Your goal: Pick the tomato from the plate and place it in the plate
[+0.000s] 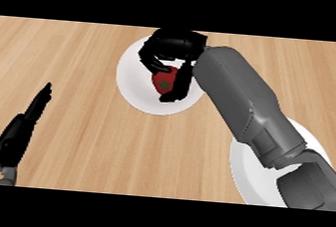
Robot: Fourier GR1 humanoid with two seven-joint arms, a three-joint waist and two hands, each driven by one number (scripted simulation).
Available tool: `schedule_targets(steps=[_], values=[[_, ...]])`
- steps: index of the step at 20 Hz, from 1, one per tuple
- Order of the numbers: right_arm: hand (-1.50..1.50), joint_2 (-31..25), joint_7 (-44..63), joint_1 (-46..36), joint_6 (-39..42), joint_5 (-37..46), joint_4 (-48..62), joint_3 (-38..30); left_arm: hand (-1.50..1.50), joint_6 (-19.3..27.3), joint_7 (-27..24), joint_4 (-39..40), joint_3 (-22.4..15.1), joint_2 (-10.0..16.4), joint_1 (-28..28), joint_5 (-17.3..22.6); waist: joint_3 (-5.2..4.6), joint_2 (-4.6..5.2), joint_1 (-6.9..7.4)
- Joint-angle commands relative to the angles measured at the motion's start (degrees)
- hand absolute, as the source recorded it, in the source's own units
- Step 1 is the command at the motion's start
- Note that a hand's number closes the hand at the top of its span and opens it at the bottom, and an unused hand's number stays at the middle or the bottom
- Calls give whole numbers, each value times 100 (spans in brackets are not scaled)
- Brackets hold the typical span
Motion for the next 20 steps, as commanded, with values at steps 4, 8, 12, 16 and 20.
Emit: schedule_targets(steps=[4,8,12,16,20], values=[[-150,316,260,96,125,-171,762,149,0,86,138,-130,-126,-154,-41,-125,1,-6,43],[-150,321,-6,34,247,-366,917,-13,0,109,-17,-85,-113,-206,142,-142,3,-8,11],[-150,323,102,-239,550,-1133,1056,-828,0,-56,-86,-95,9,-27,215,-44,6,10,27],[-150,284,558,-407,466,-1647,1340,-1405,0,-15,131,-62,39,-29,-126,-77,5,51,-1],[-150,-74,1023,-637,693,-2035,1630,-1846,0,15,106,-204,-70,-134,-83,-120,6,61,59]])
